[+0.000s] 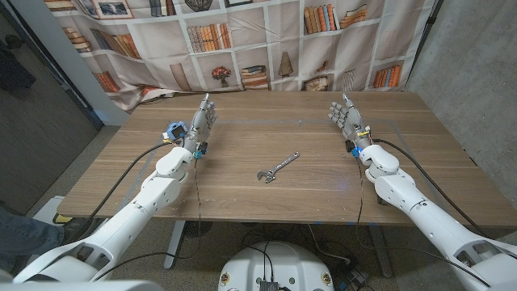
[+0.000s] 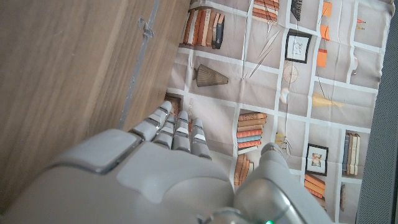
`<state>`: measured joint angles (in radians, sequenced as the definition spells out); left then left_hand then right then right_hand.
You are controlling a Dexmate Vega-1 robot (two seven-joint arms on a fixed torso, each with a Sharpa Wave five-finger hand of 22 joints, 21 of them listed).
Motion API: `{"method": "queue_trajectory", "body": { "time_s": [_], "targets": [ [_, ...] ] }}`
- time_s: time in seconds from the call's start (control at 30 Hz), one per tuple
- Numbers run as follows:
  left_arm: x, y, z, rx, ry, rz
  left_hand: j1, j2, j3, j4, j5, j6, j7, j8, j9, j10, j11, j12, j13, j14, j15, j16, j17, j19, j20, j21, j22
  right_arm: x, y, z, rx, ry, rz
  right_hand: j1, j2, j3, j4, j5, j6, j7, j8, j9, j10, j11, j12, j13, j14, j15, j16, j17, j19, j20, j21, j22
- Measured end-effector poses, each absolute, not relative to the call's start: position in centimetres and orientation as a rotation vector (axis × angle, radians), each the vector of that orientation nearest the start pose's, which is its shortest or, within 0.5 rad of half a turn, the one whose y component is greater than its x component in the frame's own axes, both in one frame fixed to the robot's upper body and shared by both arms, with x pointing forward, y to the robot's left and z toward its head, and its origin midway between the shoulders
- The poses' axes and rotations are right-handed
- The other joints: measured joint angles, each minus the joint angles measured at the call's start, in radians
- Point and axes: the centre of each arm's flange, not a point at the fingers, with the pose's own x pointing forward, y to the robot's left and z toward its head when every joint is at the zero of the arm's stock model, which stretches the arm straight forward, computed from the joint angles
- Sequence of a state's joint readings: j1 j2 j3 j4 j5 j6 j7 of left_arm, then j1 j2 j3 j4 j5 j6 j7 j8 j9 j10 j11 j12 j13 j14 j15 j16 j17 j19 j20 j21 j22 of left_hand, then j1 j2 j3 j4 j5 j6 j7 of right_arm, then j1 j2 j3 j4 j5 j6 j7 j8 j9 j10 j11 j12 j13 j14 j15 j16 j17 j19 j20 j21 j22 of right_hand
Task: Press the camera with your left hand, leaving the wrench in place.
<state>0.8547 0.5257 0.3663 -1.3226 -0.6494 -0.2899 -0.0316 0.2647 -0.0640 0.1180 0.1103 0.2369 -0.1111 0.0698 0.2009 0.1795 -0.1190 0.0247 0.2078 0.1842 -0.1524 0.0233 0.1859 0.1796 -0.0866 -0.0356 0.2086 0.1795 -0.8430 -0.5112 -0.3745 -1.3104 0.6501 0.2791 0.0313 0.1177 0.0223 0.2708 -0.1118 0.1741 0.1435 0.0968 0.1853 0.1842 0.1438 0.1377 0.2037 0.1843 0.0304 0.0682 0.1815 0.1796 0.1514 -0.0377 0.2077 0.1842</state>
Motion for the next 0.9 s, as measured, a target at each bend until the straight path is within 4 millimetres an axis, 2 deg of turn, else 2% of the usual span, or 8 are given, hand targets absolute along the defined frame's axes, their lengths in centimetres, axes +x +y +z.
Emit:
{"method": "queue_trajectory", "body": {
  "time_s": [0.17, 0.33, 0.5, 0.7, 0.9],
  "targets": [
    [64.5, 29.4, -2.7, -0.021, -0.602, -0.214, 0.003, 0.002, 0.0, 0.0, 0.0, 0.0, 0.0, 0.0, 0.0, 0.001, 0.001, 0.0, 0.0, 0.0, 0.0, 0.0, 0.0, 0.0, 0.0, 0.0, 0.0, 65.1, -28.2, -3.0, 0.037, -0.584, 0.228, 0.0, 0.0, 0.0, 0.0, 0.0, 0.0, 0.0, 0.0, 0.0, 0.0, 0.0, 0.0, 0.0, 0.0, 0.0, 0.0, 0.0, 0.0, 0.0, 0.0, 0.0],
    [64.3, 29.6, -2.6, -0.009, -0.604, -0.217, 0.021, 0.006, 0.004, -0.004, 0.0, 0.047, 0.003, 0.014, 0.0, 0.049, 0.006, 0.015, 0.0, 0.049, 0.001, 0.015, 0.0, 0.021, 0.002, 0.007, 0.0, 65.0, -27.8, -3.0, 0.033, -0.584, 0.238, 0.0, 0.0, 0.0, 0.0, 0.0, 0.0, 0.0, 0.0, 0.0, 0.0, 0.0, 0.0, 0.0, 0.0, 0.0, 0.0, 0.0, 0.0, 0.0, 0.0, 0.0],
    [64.1, 30.0, -2.3, 0.026, -0.61, -0.213, 0.024, 0.008, 0.004, -0.005, 0.0, 0.058, 0.003, 0.014, 0.0, 0.062, 0.006, 0.02, 0.0, 0.059, 0.0, 0.015, 0.0, 0.027, -0.001, 0.007, 0.0, 64.9, -27.2, -3.0, 0.024, -0.581, 0.247, 0.0, 0.0, 0.0, 0.0, 0.0, 0.0, 0.0, 0.0, 0.0, 0.0, 0.0, 0.0, 0.0, 0.0, 0.0, 0.0, 0.0, 0.0, 0.0, 0.0, 0.0],
    [63.8, 30.7, -1.8, 0.066, -0.623, -0.193, 0.036, 0.021, 0.013, -0.013, 0.0, 0.093, 0.004, 0.018, 0.0, 0.086, 0.004, 0.025, 0.0, 0.091, -0.004, 0.015, 0.0, 0.055, 0.003, 0.017, 0.0, 64.7, -27.0, -2.9, 0.019, -0.581, 0.245, 0.0, 0.0, 0.0, 0.0, 0.0, 0.0, 0.0, 0.004, 0.0, 0.003, 0.003, 0.0, 0.0, 0.0, 0.0, 0.0, 0.0, 0.008, 0.003, 0.0, 0.0],
    [63.7, 31.2, -1.0, 0.098, -0.642, -0.177, 0.066, 0.032, 0.012, -0.024, -0.002, 0.142, 0.002, 0.029, 0.0, 0.145, 0.007, 0.035, 0.0, 0.143, -0.006, 0.022, 0.0, 0.102, 0.004, 0.028, -0.001, 64.7, -26.8, -2.6, 0.014, -0.586, 0.251, 0.0, 0.0, 0.0, 0.0, 0.0, 0.005, -0.006, 0.004, 0.0, 0.008, 0.008, 0.004, 0.0, 0.005, 0.005, 0.0, 0.0, 0.016, 0.009, 0.0, 0.0]
  ]
}}
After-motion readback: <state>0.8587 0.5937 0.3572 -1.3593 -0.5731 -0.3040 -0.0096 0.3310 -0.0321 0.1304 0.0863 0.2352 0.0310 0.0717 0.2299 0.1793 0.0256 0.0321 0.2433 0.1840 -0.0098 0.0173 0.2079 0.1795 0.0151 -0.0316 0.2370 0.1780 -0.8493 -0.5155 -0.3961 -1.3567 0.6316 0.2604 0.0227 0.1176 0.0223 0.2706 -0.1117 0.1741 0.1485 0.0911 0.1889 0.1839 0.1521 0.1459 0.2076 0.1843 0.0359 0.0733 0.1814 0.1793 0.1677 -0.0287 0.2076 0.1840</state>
